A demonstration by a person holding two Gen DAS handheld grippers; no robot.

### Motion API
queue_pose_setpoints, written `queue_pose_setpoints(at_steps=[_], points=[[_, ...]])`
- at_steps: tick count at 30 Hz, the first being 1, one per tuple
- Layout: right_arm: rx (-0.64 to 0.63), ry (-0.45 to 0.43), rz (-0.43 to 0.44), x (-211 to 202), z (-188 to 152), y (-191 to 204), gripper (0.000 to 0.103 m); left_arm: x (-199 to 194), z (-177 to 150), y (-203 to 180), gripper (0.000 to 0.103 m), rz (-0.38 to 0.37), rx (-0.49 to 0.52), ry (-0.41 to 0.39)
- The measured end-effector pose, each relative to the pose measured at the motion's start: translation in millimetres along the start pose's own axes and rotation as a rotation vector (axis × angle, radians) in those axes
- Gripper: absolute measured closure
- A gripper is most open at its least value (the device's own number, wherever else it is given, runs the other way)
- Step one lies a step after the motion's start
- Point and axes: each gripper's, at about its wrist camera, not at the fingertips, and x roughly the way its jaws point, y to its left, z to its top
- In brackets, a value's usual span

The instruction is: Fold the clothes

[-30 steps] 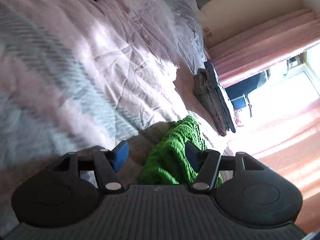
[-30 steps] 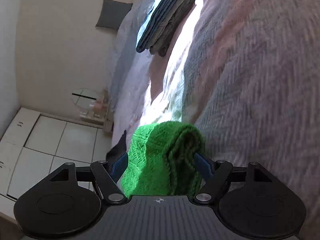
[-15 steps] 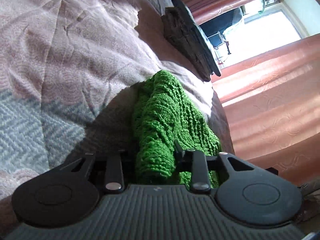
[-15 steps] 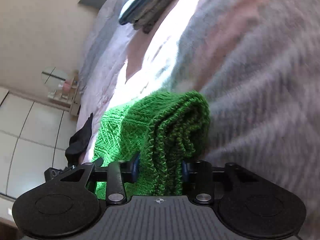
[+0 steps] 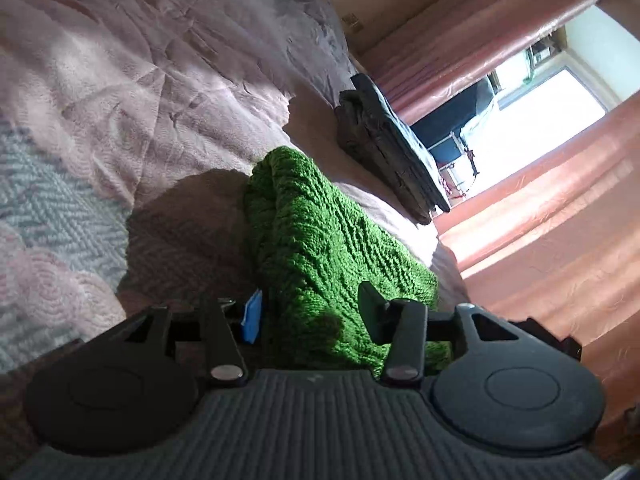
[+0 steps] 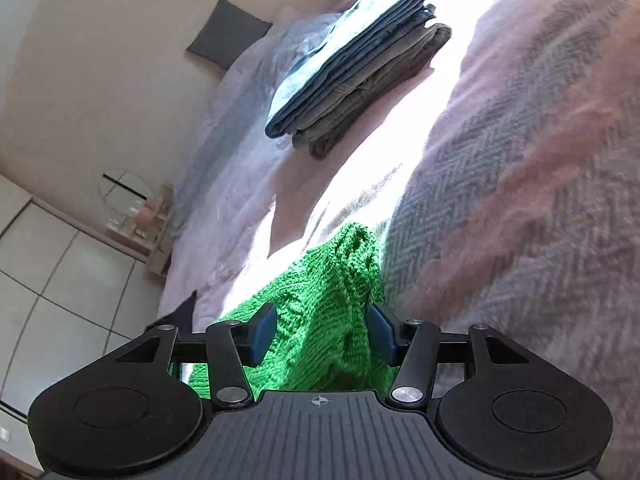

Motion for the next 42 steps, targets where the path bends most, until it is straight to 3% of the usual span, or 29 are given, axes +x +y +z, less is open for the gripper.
queue_pose_setpoints(at_steps=[2, 5, 10, 14, 16, 19, 23, 25, 27, 29, 34, 42], points=[[0.059, 0.007, 0.053, -10, -9, -6, 0.048, -11, 0, 7, 0.051, -0.014, -0.06, -0.017], [0.145, 0.054, 0.105, -6, -18, -13, 0.048, -7, 1, 5, 0.051, 0.025, -0.064, 0.008], [0.219, 0.103, 0.12, 14, -24, -15, 0.048, 1, -2, 3, 0.059, 0.032, -0.073, 0.016], [0.269, 0.105, 0.131, 27, -22, -20, 0.048, 3, -1, 7, 0.059, 0.031, -0.094, 0.022], [0.267, 0.112, 0.121, 34, -18, -21, 0.049, 5, 0, 9, 0.061, 0.034, -0.102, 0.028], [0.246, 0.123, 0.08, 38, -15, -18, 0.058, 7, -1, 10, 0.064, 0.041, -0.103, 0.03], [0.211, 0.164, 0.033, 45, -15, -9, 0.058, 5, -1, 10, 0.065, 0.044, -0.105, 0.017], [0.188, 0.192, 0.024, 54, -17, -6, 0.058, 6, -1, 9, 0.087, 0.041, -0.103, 0.019], [0.166, 0.198, 0.01, 60, -17, -5, 0.083, 5, -1, 6, 0.09, 0.039, -0.09, 0.017], [0.143, 0.193, 0.001, 60, -16, -3, 0.087, 2, -2, 1, 0.092, 0.027, -0.08, 0.013], [0.083, 0.132, 0.061, 29, -7, 5, 0.089, -9, -12, -12, 0.093, -0.036, -0.061, 0.001], [0.065, 0.133, 0.04, 10, -26, -10, 0.089, -20, -43, -16, 0.094, -0.018, 0.011, -0.037]])
